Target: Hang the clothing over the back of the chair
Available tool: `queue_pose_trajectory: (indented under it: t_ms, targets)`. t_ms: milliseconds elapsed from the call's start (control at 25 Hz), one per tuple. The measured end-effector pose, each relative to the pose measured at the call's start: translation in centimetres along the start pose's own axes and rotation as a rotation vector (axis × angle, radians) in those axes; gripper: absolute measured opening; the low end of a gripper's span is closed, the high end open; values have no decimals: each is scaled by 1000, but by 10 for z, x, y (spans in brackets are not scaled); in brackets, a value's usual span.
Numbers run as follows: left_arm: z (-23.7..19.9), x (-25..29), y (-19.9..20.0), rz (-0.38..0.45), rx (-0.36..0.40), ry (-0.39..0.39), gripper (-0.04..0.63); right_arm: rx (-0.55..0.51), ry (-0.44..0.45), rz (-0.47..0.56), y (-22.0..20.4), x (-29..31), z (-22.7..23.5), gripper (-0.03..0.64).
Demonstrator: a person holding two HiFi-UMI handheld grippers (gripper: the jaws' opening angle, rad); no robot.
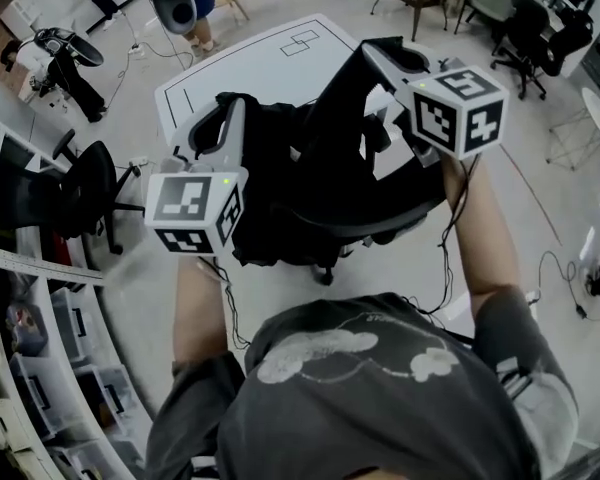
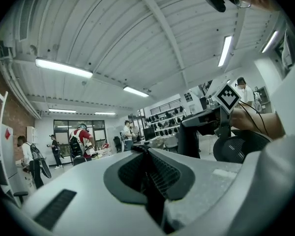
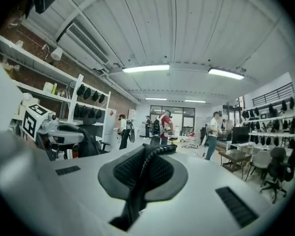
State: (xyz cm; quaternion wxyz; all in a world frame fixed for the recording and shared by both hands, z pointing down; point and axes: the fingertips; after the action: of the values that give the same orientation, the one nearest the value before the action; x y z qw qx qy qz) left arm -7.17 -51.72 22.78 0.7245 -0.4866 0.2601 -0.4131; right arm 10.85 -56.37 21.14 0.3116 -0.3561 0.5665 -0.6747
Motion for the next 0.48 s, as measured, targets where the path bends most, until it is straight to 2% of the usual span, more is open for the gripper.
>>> queue_pose_trajectory:
  t_ms: [200,480]
  targets:
    - [18,27,11,-27,15,18,5,-45,-50,31,13,-21,64,-8]
    - [25,23,16,-74,-13,95,5,0,-136,86,29,-68,151,-8]
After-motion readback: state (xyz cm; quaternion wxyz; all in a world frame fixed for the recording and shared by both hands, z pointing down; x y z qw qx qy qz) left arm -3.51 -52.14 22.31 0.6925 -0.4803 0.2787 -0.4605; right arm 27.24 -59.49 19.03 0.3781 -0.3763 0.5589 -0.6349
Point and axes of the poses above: the fingertips, and each gripper's own axes: x forward along the fingers, z to its right, y out of its top, and after that the axes turned 11 degrees about x, right-handed
